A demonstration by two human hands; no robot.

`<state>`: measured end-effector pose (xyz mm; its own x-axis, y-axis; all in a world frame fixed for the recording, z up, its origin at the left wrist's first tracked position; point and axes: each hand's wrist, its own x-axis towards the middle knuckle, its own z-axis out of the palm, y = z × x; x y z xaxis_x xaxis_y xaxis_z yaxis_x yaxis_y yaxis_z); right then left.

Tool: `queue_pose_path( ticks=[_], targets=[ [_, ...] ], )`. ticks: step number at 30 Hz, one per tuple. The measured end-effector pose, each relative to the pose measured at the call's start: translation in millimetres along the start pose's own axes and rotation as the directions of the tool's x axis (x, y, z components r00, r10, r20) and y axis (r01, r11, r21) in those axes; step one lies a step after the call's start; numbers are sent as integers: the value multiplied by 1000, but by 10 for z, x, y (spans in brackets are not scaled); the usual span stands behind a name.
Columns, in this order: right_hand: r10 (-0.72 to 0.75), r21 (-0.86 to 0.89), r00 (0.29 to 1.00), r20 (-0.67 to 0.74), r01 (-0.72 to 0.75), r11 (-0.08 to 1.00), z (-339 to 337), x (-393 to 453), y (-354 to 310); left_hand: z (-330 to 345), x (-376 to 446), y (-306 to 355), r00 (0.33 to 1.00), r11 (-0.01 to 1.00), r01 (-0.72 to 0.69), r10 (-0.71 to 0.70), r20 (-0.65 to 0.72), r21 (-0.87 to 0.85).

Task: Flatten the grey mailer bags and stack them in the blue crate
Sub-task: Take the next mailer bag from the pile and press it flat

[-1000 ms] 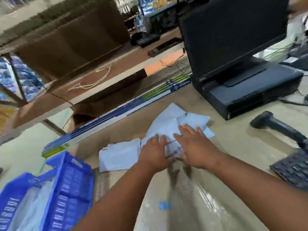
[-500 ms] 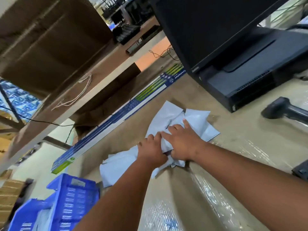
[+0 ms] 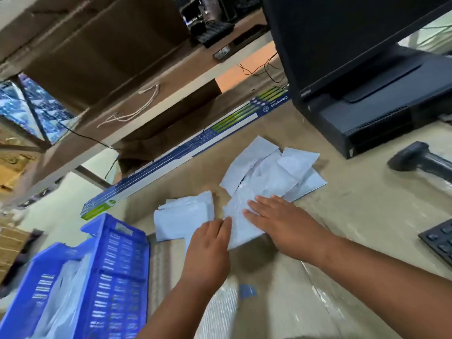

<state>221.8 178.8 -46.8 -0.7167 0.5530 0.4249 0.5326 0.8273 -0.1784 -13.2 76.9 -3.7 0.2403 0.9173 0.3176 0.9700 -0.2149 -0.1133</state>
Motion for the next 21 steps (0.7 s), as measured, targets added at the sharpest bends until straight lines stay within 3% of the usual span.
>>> queue_pose_path(
  ticks=[6, 12, 21],
  targets=[
    [-193, 31, 969, 152, 190, 981, 368, -701, -535, 228, -1176, 203, 987, 991, 50, -30, 156, -125],
    [-145, 139, 960, 240, 114, 984, 309, -1076, -640, 171, -1656, 515, 963, 976, 166, -129, 238, -141],
    [-19, 20, 920, 393, 12, 1000, 70, -1294, -646, 130, -1906, 590, 965, 954, 241, -216, 151, -178]
  ],
)
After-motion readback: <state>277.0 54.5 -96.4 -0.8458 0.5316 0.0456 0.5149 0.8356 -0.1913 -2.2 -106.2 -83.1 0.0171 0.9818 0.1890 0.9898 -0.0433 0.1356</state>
